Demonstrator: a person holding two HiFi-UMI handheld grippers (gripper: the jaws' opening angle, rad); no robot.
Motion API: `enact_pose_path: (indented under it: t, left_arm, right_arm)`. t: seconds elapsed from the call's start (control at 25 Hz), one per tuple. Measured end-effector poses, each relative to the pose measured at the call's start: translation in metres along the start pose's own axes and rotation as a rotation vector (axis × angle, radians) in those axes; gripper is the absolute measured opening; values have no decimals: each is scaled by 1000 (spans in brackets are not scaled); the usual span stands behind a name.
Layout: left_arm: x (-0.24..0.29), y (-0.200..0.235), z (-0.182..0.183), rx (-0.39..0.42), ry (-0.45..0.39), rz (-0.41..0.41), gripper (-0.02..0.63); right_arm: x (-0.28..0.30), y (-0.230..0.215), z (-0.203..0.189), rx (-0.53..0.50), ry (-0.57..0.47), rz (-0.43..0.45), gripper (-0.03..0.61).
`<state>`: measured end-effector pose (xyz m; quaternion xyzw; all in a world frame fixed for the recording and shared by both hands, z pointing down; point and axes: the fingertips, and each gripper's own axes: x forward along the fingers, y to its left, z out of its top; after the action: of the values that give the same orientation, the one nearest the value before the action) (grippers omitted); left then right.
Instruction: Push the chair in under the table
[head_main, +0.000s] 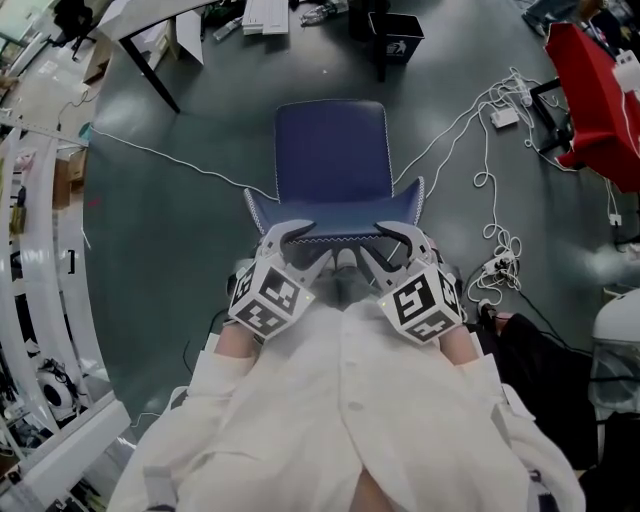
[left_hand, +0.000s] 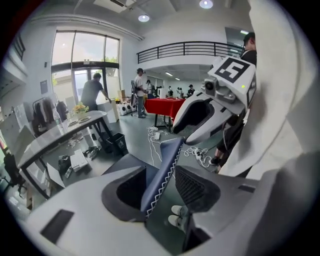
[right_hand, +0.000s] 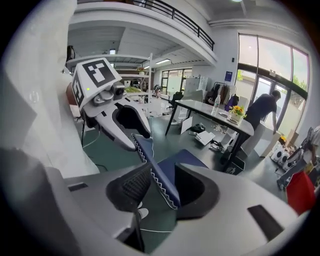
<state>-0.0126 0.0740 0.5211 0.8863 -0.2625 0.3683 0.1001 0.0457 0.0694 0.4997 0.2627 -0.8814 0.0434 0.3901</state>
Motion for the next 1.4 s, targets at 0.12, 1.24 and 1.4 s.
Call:
enact_pose_path:
  t: [0.12, 1.24, 1.4]
  left_arm:
    - [1, -3, -10, 19, 25, -2, 172]
    - [23, 11, -39, 100, 124, -20, 141]
    - [26, 14, -37, 101, 120, -13, 142]
  right_arm:
    - [3, 4, -5, 4, 15, 9, 129]
    - [41, 2, -34, -51, 154, -5, 136]
    - [42, -3, -34, -27, 158, -8, 137]
